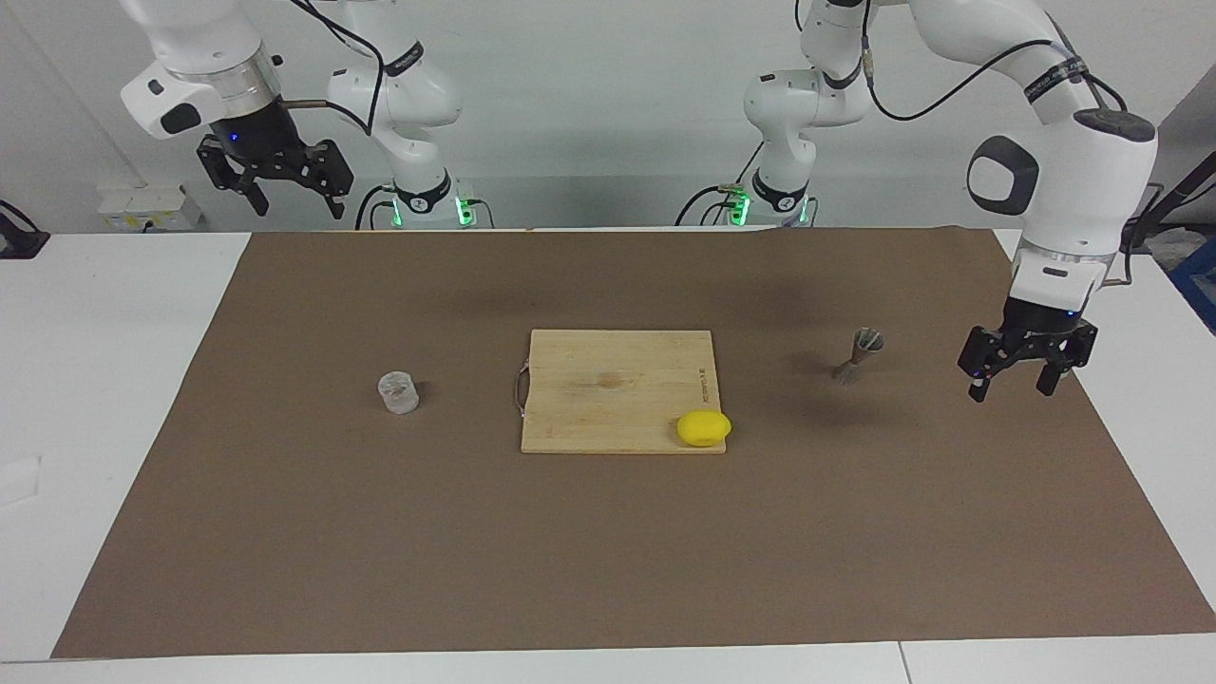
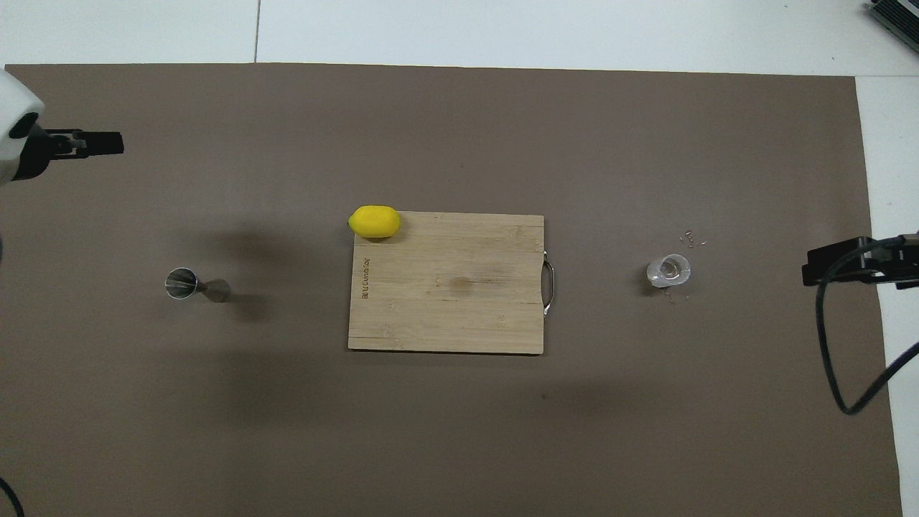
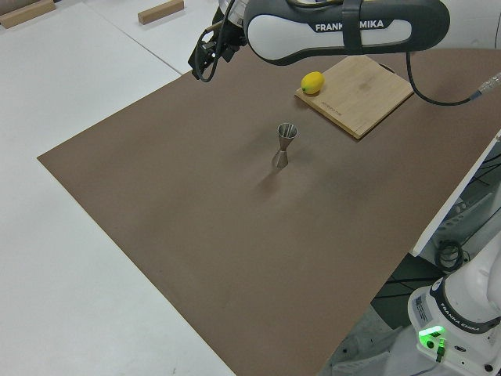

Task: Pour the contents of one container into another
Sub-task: 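Reach the left gripper toward the metal cup while the right gripper advances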

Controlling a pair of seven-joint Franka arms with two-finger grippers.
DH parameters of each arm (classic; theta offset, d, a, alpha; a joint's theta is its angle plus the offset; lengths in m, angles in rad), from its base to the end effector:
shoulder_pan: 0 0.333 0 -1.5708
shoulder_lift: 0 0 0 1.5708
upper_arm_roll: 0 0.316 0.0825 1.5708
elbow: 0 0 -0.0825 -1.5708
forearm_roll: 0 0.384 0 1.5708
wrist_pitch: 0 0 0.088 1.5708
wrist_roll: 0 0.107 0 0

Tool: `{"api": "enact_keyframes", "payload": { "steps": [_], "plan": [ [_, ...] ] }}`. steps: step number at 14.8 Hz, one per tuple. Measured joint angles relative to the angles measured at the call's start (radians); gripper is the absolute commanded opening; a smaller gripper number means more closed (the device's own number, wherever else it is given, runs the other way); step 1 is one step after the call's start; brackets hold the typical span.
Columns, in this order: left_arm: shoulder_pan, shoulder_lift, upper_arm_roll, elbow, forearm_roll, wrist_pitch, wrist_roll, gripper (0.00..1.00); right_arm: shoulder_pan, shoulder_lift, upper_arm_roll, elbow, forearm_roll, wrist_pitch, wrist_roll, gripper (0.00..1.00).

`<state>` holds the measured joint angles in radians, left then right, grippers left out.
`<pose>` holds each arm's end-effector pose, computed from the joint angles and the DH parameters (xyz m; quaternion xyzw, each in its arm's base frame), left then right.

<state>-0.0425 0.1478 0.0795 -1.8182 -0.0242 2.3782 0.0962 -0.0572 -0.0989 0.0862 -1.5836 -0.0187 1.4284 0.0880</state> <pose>0.6374 0.0208 0.4992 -0.9785 0.0237 -0.2047 0.0093 0.5081 0.0151 0.6589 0.9990 -0.0309 -0.0275 0.0152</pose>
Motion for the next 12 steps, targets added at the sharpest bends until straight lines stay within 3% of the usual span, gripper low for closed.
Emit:
{"api": "enact_keyframes", "payload": {
  "steps": [5, 8, 12],
  "plan": [
    [-0.032, 0.009, -0.003, 0.006, 0.0, 0.002, -0.009, 1.0, 0.001, -0.004, 0.001, 0.0, 0.01, 0.0, -0.005, 0.99],
    [-0.093, 0.009, -0.011, 0.063, 0.0, -0.193, -0.009, 1.0, 0.007, -0.006, 0.004, 0.0, 0.013, 0.002, -0.017, 0.99],
    [-0.175, 0.009, -0.014, 0.121, 0.001, -0.318, -0.012, 1.0, 0.012, -0.004, 0.005, -0.005, 0.013, 0.043, -0.004, 0.98]
  ]
}}
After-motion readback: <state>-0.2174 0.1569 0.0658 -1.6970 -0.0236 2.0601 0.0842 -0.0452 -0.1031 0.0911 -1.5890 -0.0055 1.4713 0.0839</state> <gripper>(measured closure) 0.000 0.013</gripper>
